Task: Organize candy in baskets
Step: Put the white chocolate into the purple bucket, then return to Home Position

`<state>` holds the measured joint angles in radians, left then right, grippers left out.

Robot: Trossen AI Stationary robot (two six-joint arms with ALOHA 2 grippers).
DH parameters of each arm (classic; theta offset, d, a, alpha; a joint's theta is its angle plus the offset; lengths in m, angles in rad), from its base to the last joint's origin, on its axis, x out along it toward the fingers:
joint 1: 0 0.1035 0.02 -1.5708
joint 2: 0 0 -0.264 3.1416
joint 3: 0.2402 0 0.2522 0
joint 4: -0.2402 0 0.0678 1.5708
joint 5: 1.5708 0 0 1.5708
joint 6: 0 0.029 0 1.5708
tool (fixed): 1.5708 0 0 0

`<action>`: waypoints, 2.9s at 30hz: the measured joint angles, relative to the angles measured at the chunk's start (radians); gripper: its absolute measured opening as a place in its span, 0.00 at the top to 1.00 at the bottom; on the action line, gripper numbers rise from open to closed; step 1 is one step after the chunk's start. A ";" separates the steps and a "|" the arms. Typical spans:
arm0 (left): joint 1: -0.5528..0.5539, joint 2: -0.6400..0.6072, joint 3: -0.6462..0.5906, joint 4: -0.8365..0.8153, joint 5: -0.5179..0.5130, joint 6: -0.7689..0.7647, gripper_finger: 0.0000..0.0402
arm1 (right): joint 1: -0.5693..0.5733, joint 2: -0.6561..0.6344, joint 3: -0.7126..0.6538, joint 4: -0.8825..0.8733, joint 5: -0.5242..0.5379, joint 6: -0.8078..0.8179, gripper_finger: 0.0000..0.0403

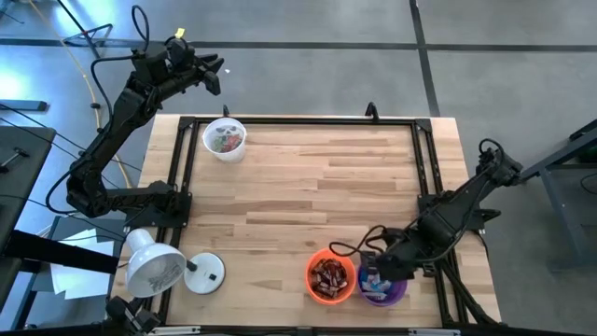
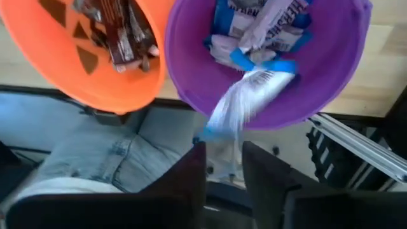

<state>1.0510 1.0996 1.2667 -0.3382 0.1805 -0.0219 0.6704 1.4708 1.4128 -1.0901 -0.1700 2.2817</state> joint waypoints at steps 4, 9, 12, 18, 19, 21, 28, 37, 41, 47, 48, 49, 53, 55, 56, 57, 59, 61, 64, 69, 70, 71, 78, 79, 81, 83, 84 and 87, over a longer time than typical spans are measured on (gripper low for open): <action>0.000 0.000 0.000 -0.002 0.000 -0.002 0.75 | 0.001 0.000 0.000 0.003 -0.055 -0.021 0.70; 0.000 0.000 0.000 -0.002 0.000 -0.005 0.75 | 0.000 0.000 0.000 -0.021 -0.067 -0.073 0.63; -0.005 0.000 0.000 -0.002 0.012 -0.019 0.75 | -0.008 0.000 0.000 -0.054 -0.007 -0.110 0.63; -0.044 0.000 0.000 -0.001 0.144 -0.050 0.75 | -0.081 0.000 0.000 -0.188 0.245 -0.321 0.66; -0.055 0.000 0.000 -0.001 0.172 -0.065 0.75 | -0.101 0.000 0.000 -0.222 0.281 -0.367 0.67; -0.089 0.000 0.000 -0.008 0.221 -0.091 0.75 | -0.148 0.000 0.000 -0.294 0.342 -0.457 0.68; -0.250 0.000 0.000 -0.121 0.258 -0.126 0.75 | -0.304 -0.004 0.000 -0.408 0.510 -0.750 0.68; -0.481 -0.021 0.000 -0.298 0.133 -0.283 0.75 | -0.377 -0.021 0.000 -0.321 0.573 -1.126 0.68; -0.641 -0.037 0.000 -0.302 0.023 -0.363 0.75 | -0.376 -0.021 -0.001 -0.284 0.625 -1.265 0.68; -0.918 -0.050 0.000 -0.330 -0.200 -0.437 0.75 | -0.376 -0.021 -0.005 -0.271 0.663 -1.442 0.68; -0.964 -0.050 0.000 -0.347 -0.240 -0.452 0.75 | -0.376 -0.021 -0.005 -0.271 0.668 -1.458 0.68; -1.010 -0.050 0.000 -0.361 -0.278 -0.466 0.75 | -0.376 -0.022 -0.005 -0.271 0.673 -1.479 0.68; -1.180 -0.050 -0.033 -0.370 -0.411 -0.573 0.75 | -0.376 -0.042 -0.005 -0.272 0.675 -1.551 0.68; -1.259 -0.049 -0.051 -0.373 -0.467 -0.638 0.75 | -0.376 -0.069 -0.005 -0.278 0.666 -1.577 0.68; -1.300 -0.049 -0.056 -0.370 -0.496 -0.669 0.75 | -0.376 -0.085 -0.005 -0.283 0.658 -1.584 0.68; -1.342 -0.049 -0.060 -0.370 -0.530 -0.697 0.75 | -0.376 -0.106 -0.005 -0.285 0.643 -1.585 0.68; -1.424 -0.045 -0.063 -0.369 -0.605 -0.747 0.75 | -0.376 -0.149 -0.005 -0.285 0.622 -1.577 0.68; -1.501 -0.039 -0.063 -0.370 -0.690 -0.789 0.75 | -0.376 -0.190 -0.005 -0.281 0.619 -1.554 0.68; -1.610 -0.037 -0.063 -0.384 -0.806 -0.844 0.75 | -0.368 -0.243 -0.005 -0.278 0.634 -1.516 0.68; -1.760 -0.019 -0.063 -0.506 -0.882 -0.851 0.75 | -0.342 -0.288 -0.005 -0.241 0.657 -1.479 0.68; -1.777 -0.012 -0.063 -0.537 -0.881 -0.838 0.75 | -0.333 -0.291 -0.005 -0.238 0.659 -1.487 0.68; -1.790 -0.005 -0.064 -0.564 -0.882 -0.826 0.75 | -0.323 -0.291 -0.005 -0.239 0.659 -1.495 0.68; -1.804 0.006 -0.088 -0.744 -0.932 -0.856 0.75 | -0.235 -0.292 -0.005 -0.294 0.707 -1.474 0.68; -1.803 -0.003 -0.113 -0.741 -0.933 -0.857 0.75 | -0.221 -0.296 -0.005 -0.306 0.725 -1.456 0.68; -1.804 -0.029 -0.170 -0.724 -0.929 -0.865 0.75 | -0.197 -0.308 -0.005 -0.332 0.763 -1.406 0.68; -1.804 -0.060 -0.236 -0.671 -0.929 -0.865 0.75 | -0.173 -0.322 -0.005 -0.356 0.797 -1.344 0.68; -1.804 -0.078 -0.269 -0.648 -0.928 -0.858 0.75 | -0.164 -0.330 -0.005 -0.365 0.815 -1.316 0.68; -1.803 -0.139 -0.352 -0.562 -0.926 -0.819 0.75 | -0.145 -0.352 -0.005 -0.378 0.851 -1.244 0.68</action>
<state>-0.7525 0.9606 0.9144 -0.8997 -0.7456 -0.8412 0.5259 1.1184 1.4078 -1.4680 0.6811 1.0376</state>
